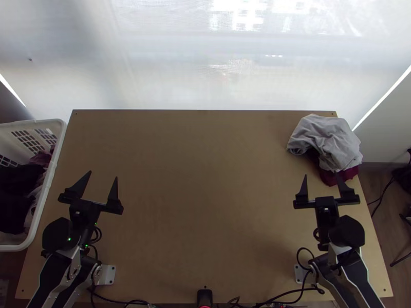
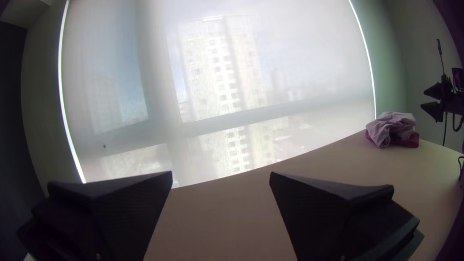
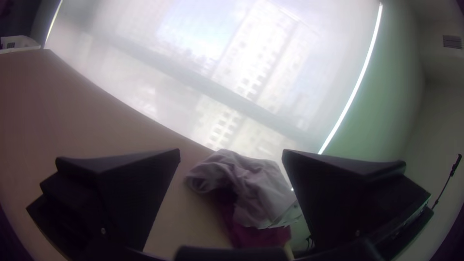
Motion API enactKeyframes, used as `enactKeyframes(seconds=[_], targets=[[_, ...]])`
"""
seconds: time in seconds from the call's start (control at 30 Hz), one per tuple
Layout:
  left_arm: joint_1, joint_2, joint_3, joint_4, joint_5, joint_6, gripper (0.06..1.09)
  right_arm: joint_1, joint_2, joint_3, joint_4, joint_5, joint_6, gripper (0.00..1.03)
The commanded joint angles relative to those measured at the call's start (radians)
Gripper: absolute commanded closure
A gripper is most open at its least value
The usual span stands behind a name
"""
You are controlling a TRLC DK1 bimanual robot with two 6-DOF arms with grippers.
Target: Fold the t-shirt
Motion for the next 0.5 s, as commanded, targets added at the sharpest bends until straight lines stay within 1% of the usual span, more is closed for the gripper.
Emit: enactKeyframes(seconds=[0.0, 0.1, 0.2, 0.23, 0.3, 0.33, 0.37, 0.43, 0.47], targets=[[0.026, -0.242, -0.186, -0.039, 0.063, 0.017, 0.11, 0.104, -0.048, -0.129, 0.017, 0.017, 0.043, 0.05], [0.055, -0.244, -0.186, -0.084, 0.089, 0.0, 0.11, 0.104, -0.043, -0.131, -0.007, 0.0, 0.085, 0.05], [0.063, -0.252, -0.187, -0.16, 0.092, 0.002, 0.11, 0.104, -0.046, -0.132, -0.036, -0.065, 0.106, 0.05], [0.064, -0.259, -0.187, -0.194, 0.094, 0.004, 0.11, 0.108, -0.045, -0.131, -0.076, -0.115, 0.108, 0.05], [0.066, -0.267, -0.187, -0.283, 0.123, 0.037, 0.11, 0.125, -0.048, -0.132, -0.162, -0.214, 0.095, 0.05], [0.081, -0.256, -0.19, -0.288, 0.134, 0.059, 0.11, 0.139, -0.049, -0.132, -0.196, -0.248, 0.074, 0.05], [0.11, -0.247, -0.189, -0.288, 0.146, 0.069, 0.11, 0.157, -0.057, -0.132, -0.223, -0.269, 0.048, 0.05], [0.145, -0.268, -0.19, -0.294, 0.187, 0.08, 0.11, 0.167, -0.086, -0.132, -0.26, -0.291, 0.043, 0.05], [0.152, -0.264, -0.19, -0.295, 0.197, 0.082, 0.11, 0.163, -0.094, -0.132, -0.296, -0.328, 0.036, 0.05]])
